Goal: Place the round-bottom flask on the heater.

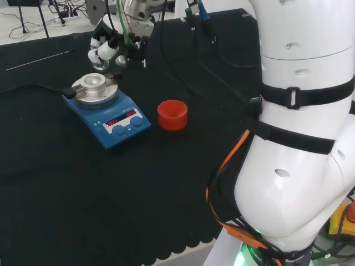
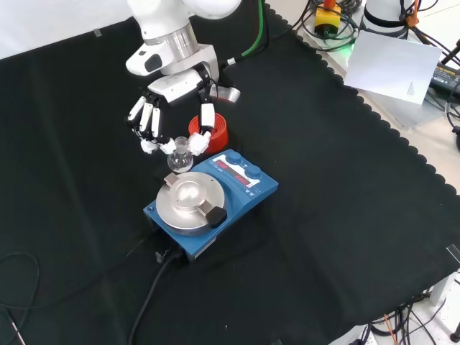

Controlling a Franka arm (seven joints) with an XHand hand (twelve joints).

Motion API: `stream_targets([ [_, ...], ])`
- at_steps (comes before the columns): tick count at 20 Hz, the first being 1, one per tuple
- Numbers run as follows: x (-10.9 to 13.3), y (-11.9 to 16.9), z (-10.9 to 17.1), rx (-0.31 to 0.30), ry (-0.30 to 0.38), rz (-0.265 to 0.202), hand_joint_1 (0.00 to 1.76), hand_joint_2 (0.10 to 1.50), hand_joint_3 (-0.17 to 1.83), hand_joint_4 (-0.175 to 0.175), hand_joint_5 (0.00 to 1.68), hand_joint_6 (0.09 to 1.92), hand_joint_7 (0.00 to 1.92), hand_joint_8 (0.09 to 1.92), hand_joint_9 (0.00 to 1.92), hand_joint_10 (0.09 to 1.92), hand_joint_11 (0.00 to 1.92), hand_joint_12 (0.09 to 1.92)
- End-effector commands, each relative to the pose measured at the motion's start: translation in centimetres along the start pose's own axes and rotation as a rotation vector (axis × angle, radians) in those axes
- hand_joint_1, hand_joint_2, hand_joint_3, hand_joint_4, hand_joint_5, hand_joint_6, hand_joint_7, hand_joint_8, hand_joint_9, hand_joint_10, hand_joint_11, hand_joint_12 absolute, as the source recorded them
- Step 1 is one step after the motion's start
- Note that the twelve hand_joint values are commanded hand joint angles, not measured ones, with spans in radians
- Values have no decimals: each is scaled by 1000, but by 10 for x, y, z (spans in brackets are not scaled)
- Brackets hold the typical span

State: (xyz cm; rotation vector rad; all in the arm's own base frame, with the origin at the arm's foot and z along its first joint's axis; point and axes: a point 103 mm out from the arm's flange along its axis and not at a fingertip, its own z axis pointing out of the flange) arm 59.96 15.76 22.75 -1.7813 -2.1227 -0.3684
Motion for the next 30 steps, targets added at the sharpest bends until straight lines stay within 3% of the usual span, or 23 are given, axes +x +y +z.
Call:
stream_targets([
  [1,2,0,5,16,1,-1,1149,573,893,10,1210,905,742,597,888,547,433,1298],
  [30,8,9,38,72,8,-19,1149,570,895,17,1213,900,740,593,888,543,434,1296],
])
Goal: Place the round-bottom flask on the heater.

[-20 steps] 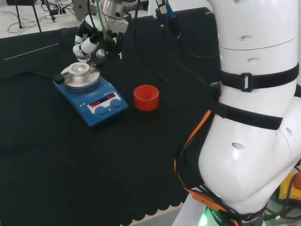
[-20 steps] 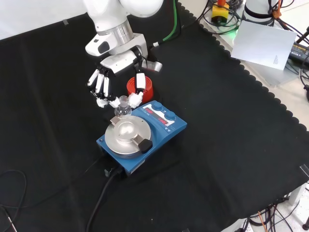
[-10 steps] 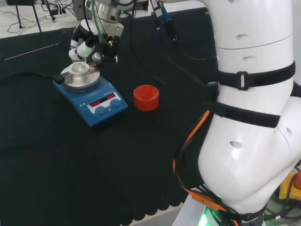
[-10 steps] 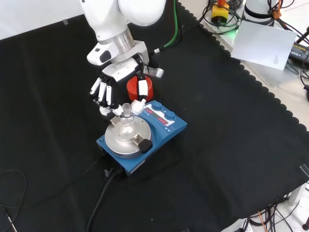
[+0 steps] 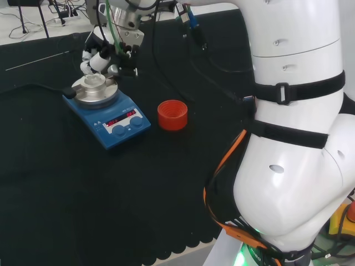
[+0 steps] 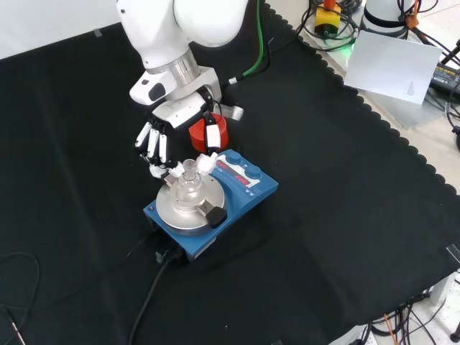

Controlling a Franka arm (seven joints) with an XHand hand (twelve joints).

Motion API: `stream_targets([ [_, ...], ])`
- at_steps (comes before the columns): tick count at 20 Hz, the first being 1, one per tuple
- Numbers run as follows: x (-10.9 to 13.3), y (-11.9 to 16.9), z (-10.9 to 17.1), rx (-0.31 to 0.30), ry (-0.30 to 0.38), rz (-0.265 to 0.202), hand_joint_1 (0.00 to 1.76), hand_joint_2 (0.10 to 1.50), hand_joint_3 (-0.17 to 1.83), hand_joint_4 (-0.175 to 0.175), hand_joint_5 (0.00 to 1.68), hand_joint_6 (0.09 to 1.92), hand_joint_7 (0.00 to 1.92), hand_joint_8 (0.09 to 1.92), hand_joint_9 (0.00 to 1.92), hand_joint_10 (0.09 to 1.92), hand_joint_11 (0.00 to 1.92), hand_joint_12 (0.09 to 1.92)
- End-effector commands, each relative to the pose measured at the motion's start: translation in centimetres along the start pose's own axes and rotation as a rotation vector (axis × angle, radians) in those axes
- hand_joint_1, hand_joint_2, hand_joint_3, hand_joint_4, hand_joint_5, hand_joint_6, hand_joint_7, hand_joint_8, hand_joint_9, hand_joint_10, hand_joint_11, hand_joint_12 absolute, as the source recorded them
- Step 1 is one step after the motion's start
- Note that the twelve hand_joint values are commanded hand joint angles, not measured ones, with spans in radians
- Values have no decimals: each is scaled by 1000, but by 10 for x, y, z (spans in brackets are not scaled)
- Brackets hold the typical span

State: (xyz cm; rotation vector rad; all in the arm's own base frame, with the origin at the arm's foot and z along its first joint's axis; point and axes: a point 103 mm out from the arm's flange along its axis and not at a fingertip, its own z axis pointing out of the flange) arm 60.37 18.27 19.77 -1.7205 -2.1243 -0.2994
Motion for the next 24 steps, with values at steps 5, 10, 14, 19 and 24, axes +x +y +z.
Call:
stream_targets([
  [5,-2,2,3,9,-1,9,1149,569,895,18,1213,900,740,592,888,543,434,1296],
  [10,-2,4,7,15,-7,10,1149,569,895,18,1213,900,740,592,888,542,434,1296],
  [14,-3,4,7,16,-3,10,1149,569,895,19,1213,900,739,592,888,542,434,1296],
  [19,-3,5,10,25,-7,16,1148,570,895,20,1213,900,738,591,888,541,434,1296],
  [24,-3,8,15,41,5,20,1146,579,882,22,1207,902,729,589,883,540,433,1296],
])
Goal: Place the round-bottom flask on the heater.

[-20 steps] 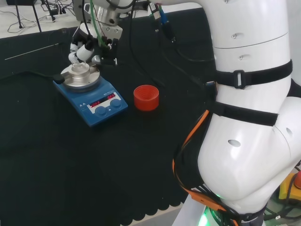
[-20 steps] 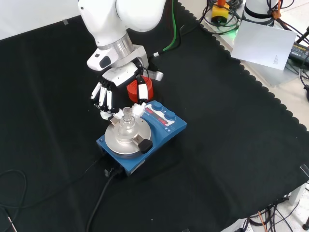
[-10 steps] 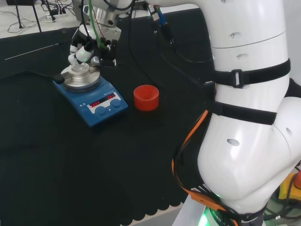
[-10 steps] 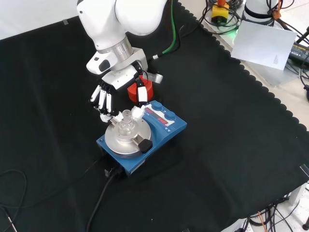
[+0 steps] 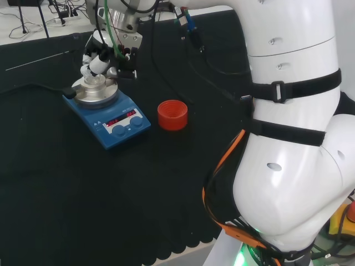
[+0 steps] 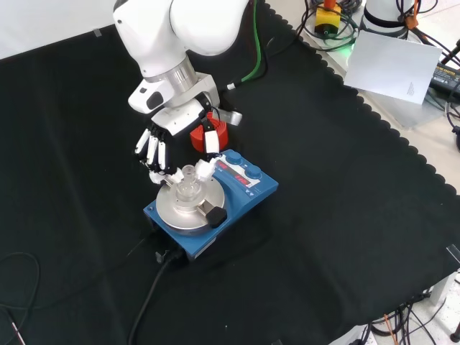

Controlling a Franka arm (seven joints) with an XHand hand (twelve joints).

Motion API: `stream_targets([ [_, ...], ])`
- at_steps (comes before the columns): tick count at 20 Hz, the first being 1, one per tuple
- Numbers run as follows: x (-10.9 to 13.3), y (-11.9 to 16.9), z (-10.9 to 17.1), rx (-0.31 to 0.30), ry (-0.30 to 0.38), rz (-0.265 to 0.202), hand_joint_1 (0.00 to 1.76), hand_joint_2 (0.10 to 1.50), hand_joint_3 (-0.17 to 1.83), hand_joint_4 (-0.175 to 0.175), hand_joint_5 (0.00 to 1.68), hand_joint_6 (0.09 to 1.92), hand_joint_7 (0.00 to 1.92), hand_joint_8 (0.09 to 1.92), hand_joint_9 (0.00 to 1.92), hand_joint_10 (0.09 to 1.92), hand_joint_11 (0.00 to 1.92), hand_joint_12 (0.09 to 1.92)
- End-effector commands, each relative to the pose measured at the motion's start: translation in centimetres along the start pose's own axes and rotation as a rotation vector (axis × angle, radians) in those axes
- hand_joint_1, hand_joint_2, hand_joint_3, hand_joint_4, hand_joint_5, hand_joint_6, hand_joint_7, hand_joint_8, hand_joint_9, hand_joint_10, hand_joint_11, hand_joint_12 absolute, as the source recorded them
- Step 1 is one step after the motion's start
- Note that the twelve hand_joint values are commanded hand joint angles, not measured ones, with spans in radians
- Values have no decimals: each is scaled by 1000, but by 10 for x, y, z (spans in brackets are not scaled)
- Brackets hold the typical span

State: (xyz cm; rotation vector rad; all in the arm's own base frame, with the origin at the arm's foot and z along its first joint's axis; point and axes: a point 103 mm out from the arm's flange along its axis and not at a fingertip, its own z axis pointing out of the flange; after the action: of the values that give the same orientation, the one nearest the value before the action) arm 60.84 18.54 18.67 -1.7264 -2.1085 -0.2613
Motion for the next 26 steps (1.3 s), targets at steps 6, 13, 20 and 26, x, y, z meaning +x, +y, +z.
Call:
stream_targets([
  [6,0,4,5,37,36,-5,1036,694,617,-17,1007,805,623,637,788,600,365,1317],
  [13,-2,3,1,53,32,2,945,560,729,-58,708,770,552,666,713,643,309,1333],
  [20,-7,-3,-7,33,35,4,913,543,709,-52,598,734,525,669,688,649,281,1336],
  [26,-15,-16,-25,13,35,19,850,551,633,-36,407,528,481,696,659,678,231,1381],
])
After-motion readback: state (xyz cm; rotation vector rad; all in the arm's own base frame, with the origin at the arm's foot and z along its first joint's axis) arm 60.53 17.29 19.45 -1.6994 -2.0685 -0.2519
